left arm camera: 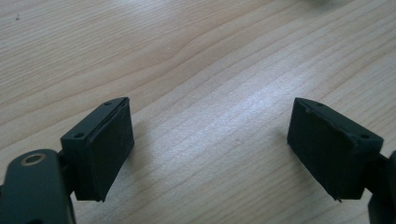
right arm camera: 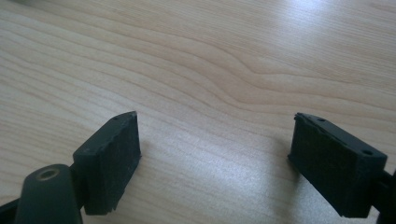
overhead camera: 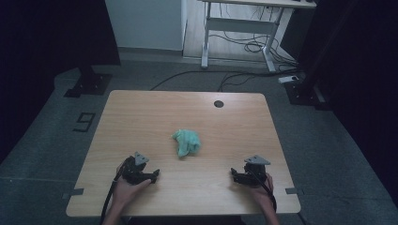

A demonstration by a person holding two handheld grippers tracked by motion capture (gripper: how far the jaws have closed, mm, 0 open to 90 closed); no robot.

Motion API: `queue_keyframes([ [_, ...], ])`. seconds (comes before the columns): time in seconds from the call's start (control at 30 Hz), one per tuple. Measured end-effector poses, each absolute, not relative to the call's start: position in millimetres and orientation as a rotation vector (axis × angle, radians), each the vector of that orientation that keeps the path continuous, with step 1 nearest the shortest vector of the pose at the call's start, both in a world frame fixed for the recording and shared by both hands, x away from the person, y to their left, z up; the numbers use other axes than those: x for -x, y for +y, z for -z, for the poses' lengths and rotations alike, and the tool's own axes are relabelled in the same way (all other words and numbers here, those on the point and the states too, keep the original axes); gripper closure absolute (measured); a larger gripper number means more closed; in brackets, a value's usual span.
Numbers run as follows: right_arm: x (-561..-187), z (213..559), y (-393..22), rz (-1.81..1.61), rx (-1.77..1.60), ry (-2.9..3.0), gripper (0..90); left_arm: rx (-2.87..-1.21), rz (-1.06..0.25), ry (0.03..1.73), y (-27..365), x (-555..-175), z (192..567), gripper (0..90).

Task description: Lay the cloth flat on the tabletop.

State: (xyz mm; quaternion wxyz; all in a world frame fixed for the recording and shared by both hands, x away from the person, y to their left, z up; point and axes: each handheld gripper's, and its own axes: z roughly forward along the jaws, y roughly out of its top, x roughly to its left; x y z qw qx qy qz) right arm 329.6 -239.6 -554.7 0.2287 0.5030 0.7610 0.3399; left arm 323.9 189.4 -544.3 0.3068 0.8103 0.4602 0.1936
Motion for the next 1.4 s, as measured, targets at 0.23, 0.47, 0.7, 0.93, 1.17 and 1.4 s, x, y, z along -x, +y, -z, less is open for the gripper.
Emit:
queue_keyframes([
  [0.23, -327, 554, -239, -0.933, -1.365, 2.093, 17.9, -2.112, -0.57, 1.187, 189, -317, 538, 16.4],
  [0.47, -326, 552, -231, -1.018, -1.331, 2.086, 19.6, -2.054, -0.579, 1.16, 187, -308, 530, 21.6],
  [0.7, -327, 541, -213, -1.146, -1.295, 2.073, 23.0, -2.031, -0.586, 1.164, 187, -303, 527, 25.5],
  [0.93, -332, 529, -187, -1.205, -1.234, 2.098, 24.2, -2.045, -0.586, 1.152, 182, -300, 528, 25.8],
  [1.17, -338, 520, -166, -1.231, -1.185, 2.116, 24.0, -2.011, -0.576, 1.149, 183, -298, 523, 25.8],
  [1.4, -360, 515, -140, -1.263, -1.16, 2.133, 23.5, -2.0, -0.555, 1.169, 187, -297, 524, 25.9],
])
